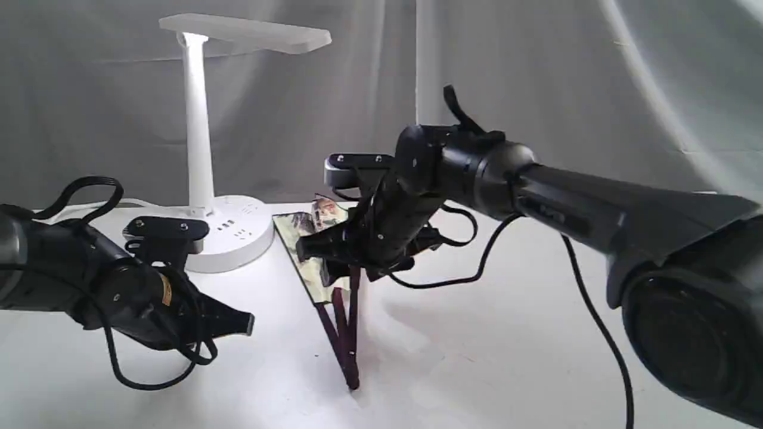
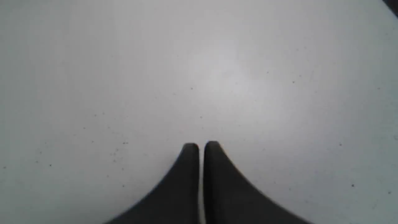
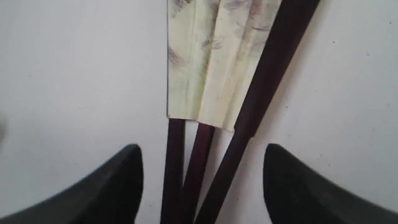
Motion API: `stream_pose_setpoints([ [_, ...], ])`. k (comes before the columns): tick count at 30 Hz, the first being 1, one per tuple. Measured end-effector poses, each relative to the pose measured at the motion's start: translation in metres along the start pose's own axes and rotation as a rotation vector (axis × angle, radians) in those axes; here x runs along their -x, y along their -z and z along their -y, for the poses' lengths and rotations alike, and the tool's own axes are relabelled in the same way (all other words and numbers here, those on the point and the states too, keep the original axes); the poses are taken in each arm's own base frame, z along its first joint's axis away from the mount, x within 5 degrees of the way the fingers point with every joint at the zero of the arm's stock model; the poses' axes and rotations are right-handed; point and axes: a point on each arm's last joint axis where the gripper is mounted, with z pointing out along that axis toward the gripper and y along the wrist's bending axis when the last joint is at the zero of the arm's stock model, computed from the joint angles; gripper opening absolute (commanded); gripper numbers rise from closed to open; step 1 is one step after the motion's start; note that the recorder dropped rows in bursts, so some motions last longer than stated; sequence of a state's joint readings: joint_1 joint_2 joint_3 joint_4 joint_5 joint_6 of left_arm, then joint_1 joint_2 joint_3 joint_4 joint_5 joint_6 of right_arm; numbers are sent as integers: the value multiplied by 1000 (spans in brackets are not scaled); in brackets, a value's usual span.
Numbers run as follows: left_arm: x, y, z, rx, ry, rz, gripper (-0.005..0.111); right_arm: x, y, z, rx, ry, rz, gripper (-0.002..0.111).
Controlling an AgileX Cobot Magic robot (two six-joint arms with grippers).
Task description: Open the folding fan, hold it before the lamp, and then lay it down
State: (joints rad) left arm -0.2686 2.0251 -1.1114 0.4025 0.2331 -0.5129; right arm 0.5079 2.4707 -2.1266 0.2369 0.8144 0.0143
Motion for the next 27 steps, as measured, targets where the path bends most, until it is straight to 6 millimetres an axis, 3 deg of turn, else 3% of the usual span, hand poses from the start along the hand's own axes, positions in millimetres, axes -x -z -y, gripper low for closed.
stream_pose_setpoints([
  [4,0,0,0,0,0,0,0,-11,-24,1,-20,9,-31,57],
  [9,0,0,0,0,0,0,0,-14,-32,-3,-25,23,-21,54],
  [24,0,0,0,0,0,0,0,-15,-38,-1,-37,18,-6,1],
  [27,0,0,0,0,0,0,0,-14,-34,-2,-40,23,-10,0],
])
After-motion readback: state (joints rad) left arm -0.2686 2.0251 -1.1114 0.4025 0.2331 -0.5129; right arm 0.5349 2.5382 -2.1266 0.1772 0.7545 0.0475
